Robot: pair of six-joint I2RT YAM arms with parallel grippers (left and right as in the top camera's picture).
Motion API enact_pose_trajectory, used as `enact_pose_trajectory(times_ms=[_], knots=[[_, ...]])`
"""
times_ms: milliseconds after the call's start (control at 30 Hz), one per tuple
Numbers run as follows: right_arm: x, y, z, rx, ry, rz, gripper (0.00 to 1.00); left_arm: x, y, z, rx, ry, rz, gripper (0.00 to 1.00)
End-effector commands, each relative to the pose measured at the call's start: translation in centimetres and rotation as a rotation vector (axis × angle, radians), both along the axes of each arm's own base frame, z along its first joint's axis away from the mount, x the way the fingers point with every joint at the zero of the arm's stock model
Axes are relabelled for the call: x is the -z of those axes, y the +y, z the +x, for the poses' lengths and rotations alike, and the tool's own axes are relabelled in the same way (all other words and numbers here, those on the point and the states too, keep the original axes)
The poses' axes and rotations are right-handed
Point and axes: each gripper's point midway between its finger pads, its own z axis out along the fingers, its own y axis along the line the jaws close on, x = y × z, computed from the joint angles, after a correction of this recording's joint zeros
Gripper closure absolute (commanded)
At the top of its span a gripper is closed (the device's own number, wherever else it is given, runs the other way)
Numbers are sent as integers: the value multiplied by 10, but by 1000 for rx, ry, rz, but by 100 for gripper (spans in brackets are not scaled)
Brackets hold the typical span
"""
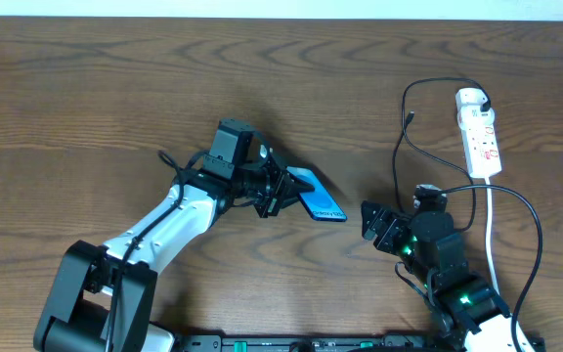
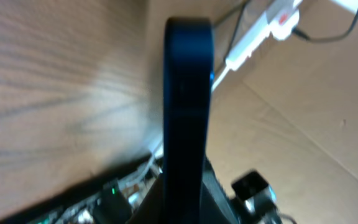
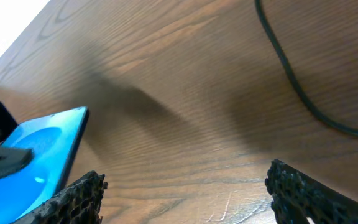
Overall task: Plug charger to phone and switch on socket
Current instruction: 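Move the right gripper to the power strip and grasp the black cable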
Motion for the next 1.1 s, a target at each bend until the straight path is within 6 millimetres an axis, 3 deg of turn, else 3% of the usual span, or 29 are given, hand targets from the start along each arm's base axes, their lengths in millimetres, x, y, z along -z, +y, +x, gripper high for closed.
enact_pose_trajectory(times_ms=[0,67,200,467,600,667,767,900,1067], knots=[[0,-7,1,26,-6,-26,17,-30,0,-5,85,1,-139,92],[2,-7,0,25,5,-30,15,-36,5,-5,93,13,-175,93],[5,-8,-3,24,20,-33,1,-47,15,-5,109,37,-245,93],[5,16,-14,-38,90,119,1,-55,19,-8,133,50,-292,92],[5,13,-12,-23,83,108,1,-56,19,-8,137,50,-295,93],[2,2,-4,35,48,71,20,-56,19,-8,136,50,-295,93],[-14,1,9,-7,-66,-5,38,-56,19,-8,136,50,-295,93],[-38,-7,20,35,-110,-54,41,-56,19,-8,136,50,-294,93],[-60,-27,36,124,-40,-209,39,-54,20,-6,124,46,-281,93]])
